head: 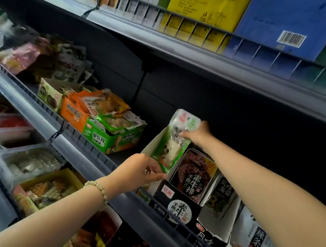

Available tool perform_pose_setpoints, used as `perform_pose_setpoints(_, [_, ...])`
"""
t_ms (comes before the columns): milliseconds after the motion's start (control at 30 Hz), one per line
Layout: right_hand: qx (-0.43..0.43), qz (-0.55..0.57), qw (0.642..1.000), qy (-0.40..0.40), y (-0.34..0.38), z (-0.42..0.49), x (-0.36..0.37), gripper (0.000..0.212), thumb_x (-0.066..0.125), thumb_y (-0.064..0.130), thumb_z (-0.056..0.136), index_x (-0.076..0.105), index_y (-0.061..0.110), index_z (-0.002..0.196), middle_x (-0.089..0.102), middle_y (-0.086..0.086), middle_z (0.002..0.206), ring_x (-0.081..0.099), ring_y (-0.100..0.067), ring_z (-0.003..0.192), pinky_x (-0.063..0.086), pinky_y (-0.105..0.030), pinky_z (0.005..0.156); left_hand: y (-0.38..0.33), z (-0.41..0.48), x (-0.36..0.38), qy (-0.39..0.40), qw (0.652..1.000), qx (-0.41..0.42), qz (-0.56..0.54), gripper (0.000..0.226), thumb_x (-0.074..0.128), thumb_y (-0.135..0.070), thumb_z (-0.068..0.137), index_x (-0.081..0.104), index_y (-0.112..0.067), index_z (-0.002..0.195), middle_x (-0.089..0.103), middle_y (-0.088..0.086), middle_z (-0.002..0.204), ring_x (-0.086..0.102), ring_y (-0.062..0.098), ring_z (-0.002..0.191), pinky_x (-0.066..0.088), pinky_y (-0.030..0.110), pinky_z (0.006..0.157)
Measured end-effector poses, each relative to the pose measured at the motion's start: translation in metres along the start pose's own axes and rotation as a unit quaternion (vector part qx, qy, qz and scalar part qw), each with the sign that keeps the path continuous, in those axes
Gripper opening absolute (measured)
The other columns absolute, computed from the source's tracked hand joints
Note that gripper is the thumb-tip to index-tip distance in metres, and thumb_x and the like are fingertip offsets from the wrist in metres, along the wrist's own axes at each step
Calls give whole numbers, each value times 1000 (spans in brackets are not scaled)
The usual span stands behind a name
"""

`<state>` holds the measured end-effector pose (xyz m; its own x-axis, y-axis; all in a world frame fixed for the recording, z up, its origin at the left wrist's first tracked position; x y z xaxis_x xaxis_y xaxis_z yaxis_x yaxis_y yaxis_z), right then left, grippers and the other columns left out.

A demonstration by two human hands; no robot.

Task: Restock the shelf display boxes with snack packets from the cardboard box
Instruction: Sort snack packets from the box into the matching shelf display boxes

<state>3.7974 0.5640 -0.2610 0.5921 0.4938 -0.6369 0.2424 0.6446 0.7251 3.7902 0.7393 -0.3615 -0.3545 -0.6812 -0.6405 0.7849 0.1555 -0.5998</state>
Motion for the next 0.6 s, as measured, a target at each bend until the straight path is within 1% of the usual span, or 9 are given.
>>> perform_pose_setpoints(33, [-16,-30,999,8,1,0,3,48,80,-2,70,58,-3,114,60,-13,116,59,-25,109,47,-25,81,0,0,-1,-2,1000,-1,-6,27,66,-46,83,76,-21,88,72,-13,87,63,-1,80,50,20,77])
perform_pose_setpoints(100, [-41,-86,995,15,0,-3,5,24,81,0,69,62,10,80,63,-9,94,61,-20,90,46,-24,65,0,0,-1,-1,1000,0,-12,25,68,-47,81,76,-24,88,72,-16,89,63,-2,83,49,19,81])
perform_pose_setpoints(167, [-73,-106,992,16,-1,-3,6,31,81,1,70,54,16,64,63,-9,83,59,-17,79,42,-24,61,-1,-1,0,2,1000,3,-14,24,69,-48,80,75,-25,87,71,-17,89,62,-2,84,48,17,82])
perform_pose_setpoints(233, [-92,-106,990,7,0,-2,4,23,81,2,69,59,9,67,64,-10,81,57,-17,76,41,-25,64,-1,-1,0,-1,1000,5,-19,23,70,-48,79,75,-26,85,71,-17,88,61,-2,83,47,16,80])
perform_pose_setpoints(267, [-98,-106,989,8,2,-1,3,18,82,2,69,64,4,75,65,-11,83,57,-16,77,41,-25,66,-1,-1,-1,-3,1000,3,-19,23,70,-47,79,75,-26,85,71,-17,88,61,-2,82,47,14,79])
perform_pose_setpoints(333, [-92,-104,990,21,3,1,2,28,80,0,71,67,-5,95,65,-13,89,56,-17,81,43,-25,68,0,-1,0,-5,1000,1,-20,24,70,-47,79,75,-24,86,71,-16,88,61,-2,81,46,13,77])
perform_pose_setpoints(400, [-87,-114,989,46,3,3,3,32,78,-3,73,67,-6,103,66,-16,93,57,-18,83,45,-23,65,1,-1,1,-3,1000,-1,-20,26,70,-48,79,75,-24,87,71,-15,89,61,-1,83,47,16,77])
perform_pose_setpoints(533, [-118,-145,982,-1,7,5,0,14,78,5,75,68,8,83,63,-1,74,57,-14,74,43,-21,61,0,-2,0,-4,1000,-4,-24,24,70,-45,80,75,-22,86,70,-14,89,60,-1,82,44,6,72])
perform_pose_setpoints(600, [-124,-140,982,-36,4,5,-2,14,78,8,76,65,14,78,60,4,71,58,-12,71,45,-24,63,-1,-3,-1,-13,999,-7,-31,22,71,-43,79,75,-23,85,69,-14,87,59,-3,80,42,3,69])
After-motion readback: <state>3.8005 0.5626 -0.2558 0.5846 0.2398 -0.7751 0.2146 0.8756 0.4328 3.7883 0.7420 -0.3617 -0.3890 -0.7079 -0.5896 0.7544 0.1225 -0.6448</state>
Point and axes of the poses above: each hand's wrist, its own z-axis towards the middle knuckle, its own x-axis out of the palm, y = z × x, the point moved 8 cm from there along z, towards the middle knuckle
